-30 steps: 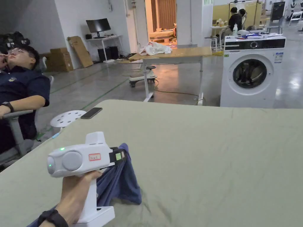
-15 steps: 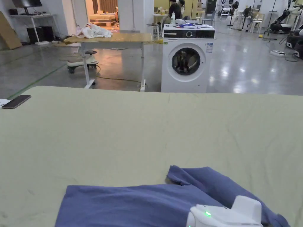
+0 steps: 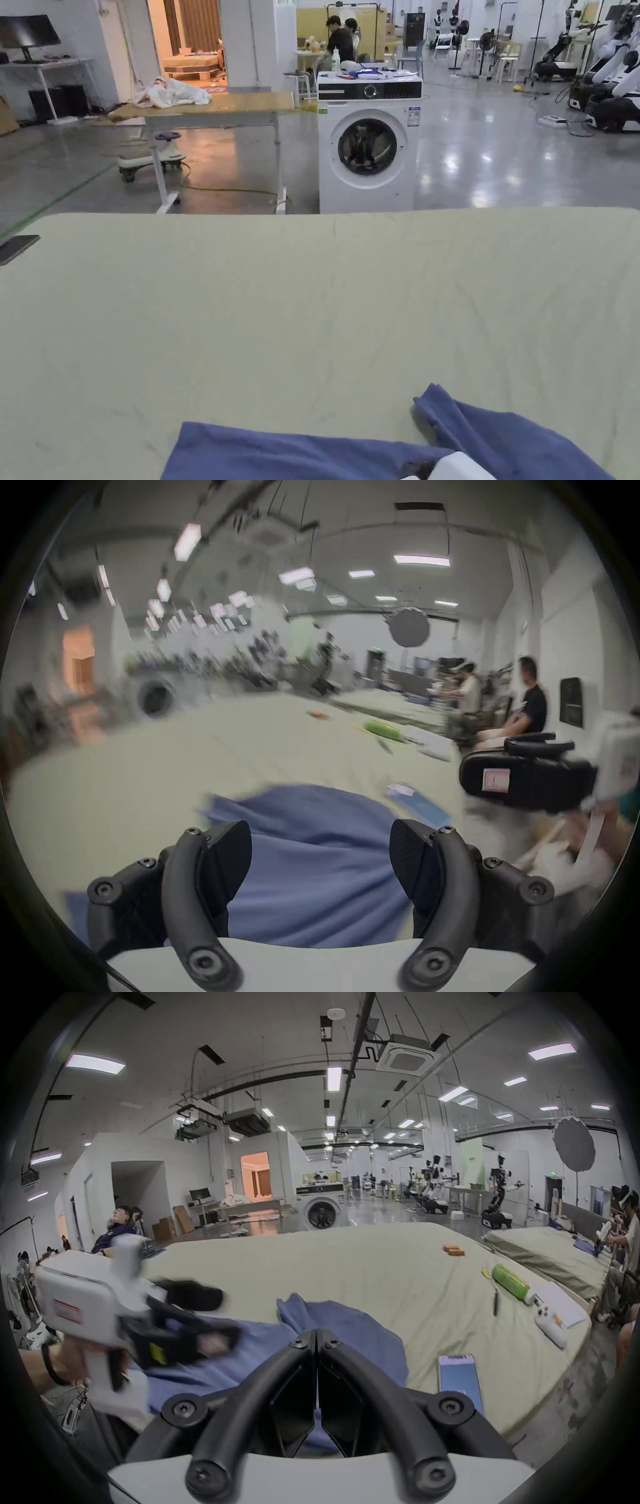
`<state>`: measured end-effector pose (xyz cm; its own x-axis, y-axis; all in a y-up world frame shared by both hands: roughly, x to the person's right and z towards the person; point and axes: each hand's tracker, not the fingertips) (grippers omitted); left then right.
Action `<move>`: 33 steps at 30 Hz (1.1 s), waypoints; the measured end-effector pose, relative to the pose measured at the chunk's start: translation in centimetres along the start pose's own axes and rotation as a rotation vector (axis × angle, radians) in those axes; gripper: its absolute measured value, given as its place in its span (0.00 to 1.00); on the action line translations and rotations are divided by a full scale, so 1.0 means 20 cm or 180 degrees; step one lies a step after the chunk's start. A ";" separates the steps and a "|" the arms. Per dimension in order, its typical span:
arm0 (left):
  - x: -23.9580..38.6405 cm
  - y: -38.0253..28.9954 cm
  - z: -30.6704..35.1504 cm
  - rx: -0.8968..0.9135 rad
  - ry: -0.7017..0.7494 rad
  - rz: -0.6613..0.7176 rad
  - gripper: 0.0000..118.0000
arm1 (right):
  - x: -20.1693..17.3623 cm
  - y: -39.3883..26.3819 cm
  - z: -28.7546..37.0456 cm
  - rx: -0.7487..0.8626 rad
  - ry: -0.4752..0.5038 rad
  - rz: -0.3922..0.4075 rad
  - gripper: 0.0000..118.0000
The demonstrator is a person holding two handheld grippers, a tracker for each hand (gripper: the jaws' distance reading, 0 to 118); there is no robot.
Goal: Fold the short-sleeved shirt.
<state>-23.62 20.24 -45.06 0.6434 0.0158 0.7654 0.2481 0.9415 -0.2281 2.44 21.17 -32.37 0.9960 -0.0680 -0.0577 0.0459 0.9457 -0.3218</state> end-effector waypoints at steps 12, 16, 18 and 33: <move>-0.10 -0.07 1.06 0.0837 0.2297 -0.0342 0.45 | -0.20 0.11 -0.19 0.0278 0.0278 0.0111 0.00; -0.07 -0.09 1.14 0.0602 0.2487 -0.0226 0.02 | -0.21 0.10 -0.19 0.0319 0.0392 0.0049 0.00; -0.08 -0.11 1.18 0.0655 0.2545 0.0046 0.00 | -0.22 0.11 -0.19 0.0301 0.0405 0.0075 0.00; -0.10 -0.15 1.22 0.0704 0.2604 0.0298 0.00 | -0.22 0.10 -0.18 0.0273 0.0394 0.0103 0.00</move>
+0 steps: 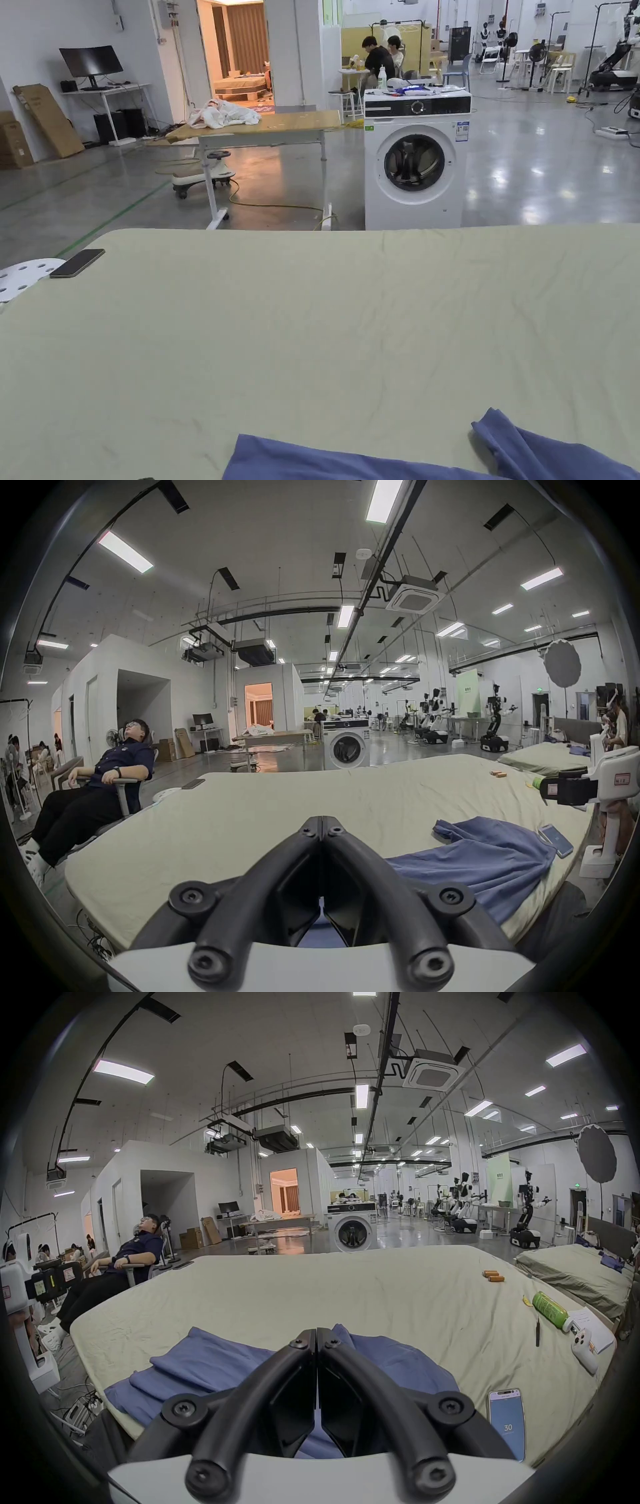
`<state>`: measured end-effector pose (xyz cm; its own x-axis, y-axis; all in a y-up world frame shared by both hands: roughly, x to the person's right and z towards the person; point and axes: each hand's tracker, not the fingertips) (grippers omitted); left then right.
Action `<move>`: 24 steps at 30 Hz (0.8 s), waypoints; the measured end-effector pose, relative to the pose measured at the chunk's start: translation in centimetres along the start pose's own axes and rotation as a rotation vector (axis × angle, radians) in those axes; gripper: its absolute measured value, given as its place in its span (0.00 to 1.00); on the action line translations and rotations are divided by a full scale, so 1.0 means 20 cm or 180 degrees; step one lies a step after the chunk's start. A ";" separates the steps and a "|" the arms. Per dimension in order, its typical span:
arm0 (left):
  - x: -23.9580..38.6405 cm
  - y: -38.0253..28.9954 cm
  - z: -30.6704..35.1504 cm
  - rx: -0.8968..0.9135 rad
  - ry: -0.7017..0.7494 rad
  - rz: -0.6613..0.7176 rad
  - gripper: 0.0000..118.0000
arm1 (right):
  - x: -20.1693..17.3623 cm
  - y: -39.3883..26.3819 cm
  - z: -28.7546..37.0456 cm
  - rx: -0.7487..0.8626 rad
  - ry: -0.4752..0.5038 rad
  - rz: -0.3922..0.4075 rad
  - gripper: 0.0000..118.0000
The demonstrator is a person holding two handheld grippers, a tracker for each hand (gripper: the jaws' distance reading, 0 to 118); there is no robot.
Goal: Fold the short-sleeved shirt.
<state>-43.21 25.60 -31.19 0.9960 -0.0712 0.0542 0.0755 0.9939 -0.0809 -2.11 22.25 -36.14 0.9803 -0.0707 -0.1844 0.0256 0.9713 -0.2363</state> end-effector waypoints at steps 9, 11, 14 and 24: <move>-0.01 -0.05 -0.21 -0.0229 -0.0252 0.0073 0.00 | 0.04 -0.06 0.02 -0.0143 -0.0038 -0.0002 0.00; -0.01 -0.09 -0.32 -0.0262 -0.0238 -0.0055 0.06 | 0.07 -0.07 0.02 -0.0172 -0.0057 -0.0081 0.00; -0.04 -0.16 -0.58 -0.0714 -0.0417 0.0018 0.31 | 0.11 -0.08 0.02 -0.0217 -0.0071 -0.0198 0.00; -0.17 -0.48 -1.56 -0.2412 -0.0365 0.0356 0.54 | 0.19 -0.17 0.09 -0.0362 -0.0164 -0.0257 0.00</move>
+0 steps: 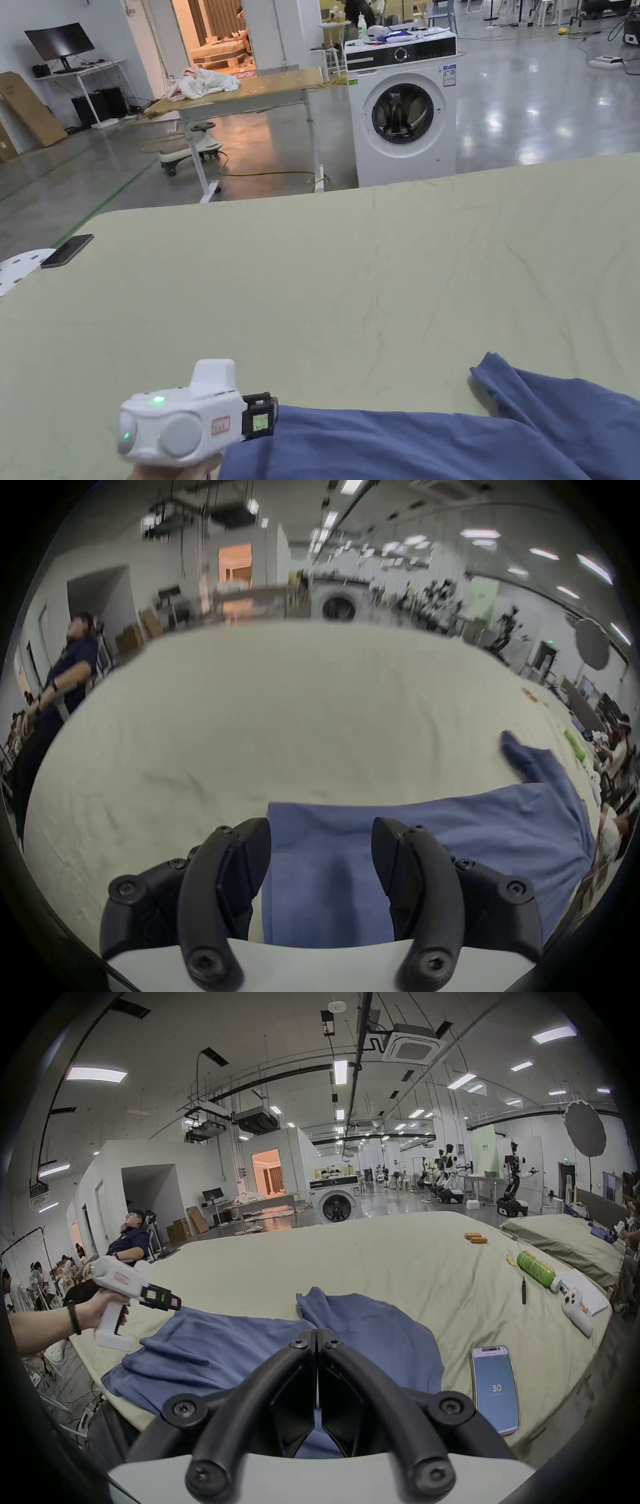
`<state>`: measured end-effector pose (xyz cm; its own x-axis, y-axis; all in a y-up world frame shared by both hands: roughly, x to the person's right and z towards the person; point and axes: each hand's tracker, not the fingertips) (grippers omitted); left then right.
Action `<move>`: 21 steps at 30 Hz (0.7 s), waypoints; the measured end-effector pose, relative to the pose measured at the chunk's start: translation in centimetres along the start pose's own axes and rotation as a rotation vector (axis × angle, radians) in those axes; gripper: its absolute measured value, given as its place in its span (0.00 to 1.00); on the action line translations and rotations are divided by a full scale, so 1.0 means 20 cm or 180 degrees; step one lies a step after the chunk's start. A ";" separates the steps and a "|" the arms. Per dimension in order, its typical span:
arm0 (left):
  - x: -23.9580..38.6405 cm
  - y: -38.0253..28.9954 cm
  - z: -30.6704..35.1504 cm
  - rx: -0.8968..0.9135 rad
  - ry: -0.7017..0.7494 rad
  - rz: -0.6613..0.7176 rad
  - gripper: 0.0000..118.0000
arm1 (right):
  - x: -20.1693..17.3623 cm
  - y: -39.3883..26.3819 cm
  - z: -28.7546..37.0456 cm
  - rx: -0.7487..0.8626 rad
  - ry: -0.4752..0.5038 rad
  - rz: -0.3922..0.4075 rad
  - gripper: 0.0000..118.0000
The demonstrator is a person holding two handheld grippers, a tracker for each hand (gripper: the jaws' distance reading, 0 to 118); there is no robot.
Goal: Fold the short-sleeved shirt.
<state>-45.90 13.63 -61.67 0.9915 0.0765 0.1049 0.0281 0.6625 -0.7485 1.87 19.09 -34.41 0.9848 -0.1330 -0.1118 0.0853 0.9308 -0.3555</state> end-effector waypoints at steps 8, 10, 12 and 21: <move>-0.04 -0.01 -0.24 -0.0243 0.0203 0.0092 0.45 | 0.08 -0.07 0.01 -0.0251 -0.0169 0.0042 0.00; -0.01 -0.01 -0.21 -0.0255 0.0246 -0.0008 0.34 | 0.09 -0.08 -0.01 -0.0284 -0.0193 0.0028 0.00; 0.01 -0.02 -0.21 -0.0276 0.0269 -0.0149 0.22 | 0.09 -0.06 -0.05 -0.0332 -0.0164 0.0012 0.00; 0.11 -0.02 -0.24 -0.0454 0.0298 -0.0641 0.00 | 0.21 0.34 -0.73 -0.0743 -0.0084 0.0813 0.68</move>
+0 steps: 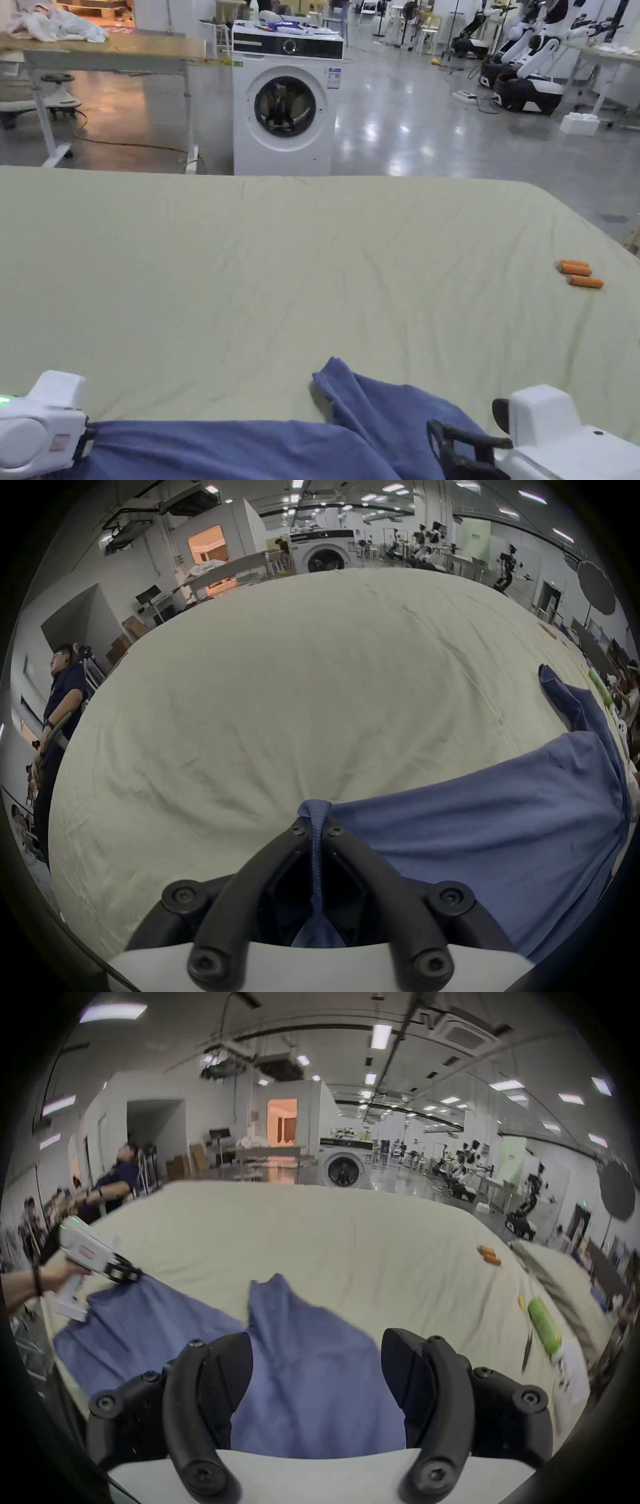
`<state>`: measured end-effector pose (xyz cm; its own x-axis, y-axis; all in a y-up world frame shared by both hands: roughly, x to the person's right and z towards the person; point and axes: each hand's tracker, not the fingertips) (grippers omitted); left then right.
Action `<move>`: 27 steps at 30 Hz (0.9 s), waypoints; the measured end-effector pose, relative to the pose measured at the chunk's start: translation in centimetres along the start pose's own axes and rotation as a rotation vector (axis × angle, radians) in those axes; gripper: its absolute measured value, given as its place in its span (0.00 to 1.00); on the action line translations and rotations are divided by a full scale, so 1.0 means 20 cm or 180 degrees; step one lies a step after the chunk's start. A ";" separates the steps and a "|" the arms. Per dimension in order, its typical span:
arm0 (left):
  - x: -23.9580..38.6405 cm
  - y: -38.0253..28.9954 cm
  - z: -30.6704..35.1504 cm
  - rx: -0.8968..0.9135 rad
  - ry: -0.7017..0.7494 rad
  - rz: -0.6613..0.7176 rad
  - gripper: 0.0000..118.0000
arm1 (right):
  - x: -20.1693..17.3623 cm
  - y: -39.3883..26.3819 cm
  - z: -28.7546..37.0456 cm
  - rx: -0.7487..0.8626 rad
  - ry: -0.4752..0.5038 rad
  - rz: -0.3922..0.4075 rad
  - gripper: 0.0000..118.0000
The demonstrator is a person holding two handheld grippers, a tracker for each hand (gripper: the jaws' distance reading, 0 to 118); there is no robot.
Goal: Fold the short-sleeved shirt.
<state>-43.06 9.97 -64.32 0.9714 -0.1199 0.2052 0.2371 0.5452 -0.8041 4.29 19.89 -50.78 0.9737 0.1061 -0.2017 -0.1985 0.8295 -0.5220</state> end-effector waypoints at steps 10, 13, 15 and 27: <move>0.10 0.04 0.01 -0.0196 0.0114 -0.0395 0.00 | 0.24 0.10 -0.85 -0.1382 0.0124 0.0093 0.67; 0.06 0.05 -0.02 -0.0224 0.0114 -0.0411 0.00 | 0.26 0.05 -0.93 -0.1529 0.0219 0.0124 0.47; 0.06 0.05 -0.02 -0.0227 0.0111 -0.0393 0.00 | 0.28 0.02 -0.93 -0.1528 0.0394 -0.0063 0.26; -0.22 -0.04 0.34 0.0683 -0.0467 0.0431 0.00 | 0.36 0.14 -0.45 -0.0824 0.0544 -0.0644 0.02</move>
<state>-47.71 15.77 -60.74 0.9776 0.0786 0.1952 0.0818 0.7129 -0.6965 9.63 18.02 -61.21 0.9678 -0.1570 -0.1970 -0.0470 0.6558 -0.7534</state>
